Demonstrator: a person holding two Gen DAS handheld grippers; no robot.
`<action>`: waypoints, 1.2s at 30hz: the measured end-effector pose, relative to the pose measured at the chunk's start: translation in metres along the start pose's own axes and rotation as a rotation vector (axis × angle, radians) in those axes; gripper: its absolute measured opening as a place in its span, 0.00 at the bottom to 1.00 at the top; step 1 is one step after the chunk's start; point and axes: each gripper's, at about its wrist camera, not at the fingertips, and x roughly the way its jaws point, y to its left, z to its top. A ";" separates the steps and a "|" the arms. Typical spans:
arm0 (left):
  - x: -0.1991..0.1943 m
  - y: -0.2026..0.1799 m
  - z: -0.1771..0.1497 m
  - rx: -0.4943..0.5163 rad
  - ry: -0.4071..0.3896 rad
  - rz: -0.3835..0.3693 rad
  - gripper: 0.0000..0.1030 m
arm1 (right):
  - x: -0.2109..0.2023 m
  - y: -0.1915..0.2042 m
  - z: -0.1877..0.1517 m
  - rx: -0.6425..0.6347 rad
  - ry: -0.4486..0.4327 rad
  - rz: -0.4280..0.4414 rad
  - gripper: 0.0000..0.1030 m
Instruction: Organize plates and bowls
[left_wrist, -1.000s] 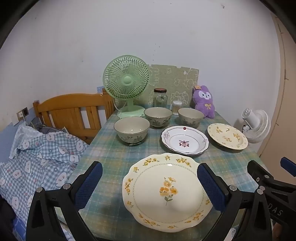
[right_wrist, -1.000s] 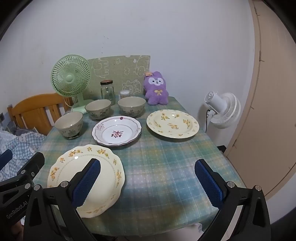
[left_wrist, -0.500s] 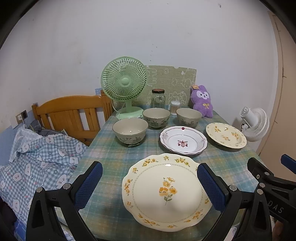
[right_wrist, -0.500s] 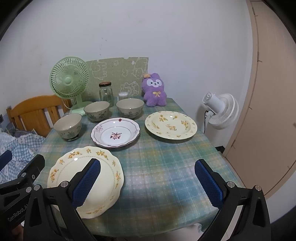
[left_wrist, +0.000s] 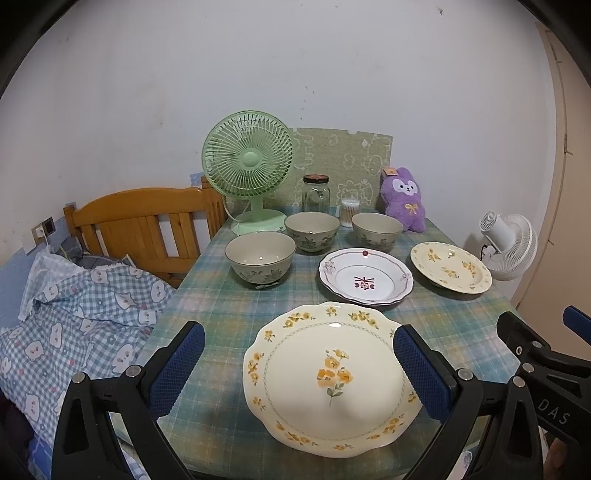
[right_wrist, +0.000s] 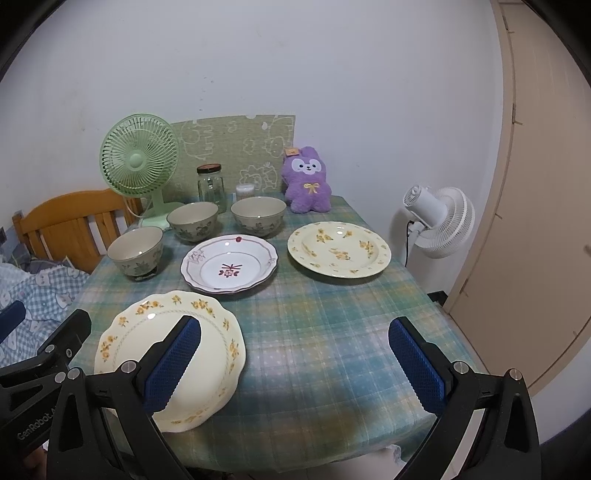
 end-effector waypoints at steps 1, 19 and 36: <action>0.000 0.000 0.000 0.000 0.000 0.000 1.00 | 0.000 0.000 0.000 0.001 0.000 0.000 1.00; -0.006 0.000 -0.004 0.009 -0.009 -0.002 0.99 | -0.011 0.001 -0.001 0.008 -0.010 -0.001 1.00; -0.010 0.003 -0.005 0.004 -0.009 0.000 0.99 | -0.016 0.003 -0.003 0.000 -0.015 0.004 1.00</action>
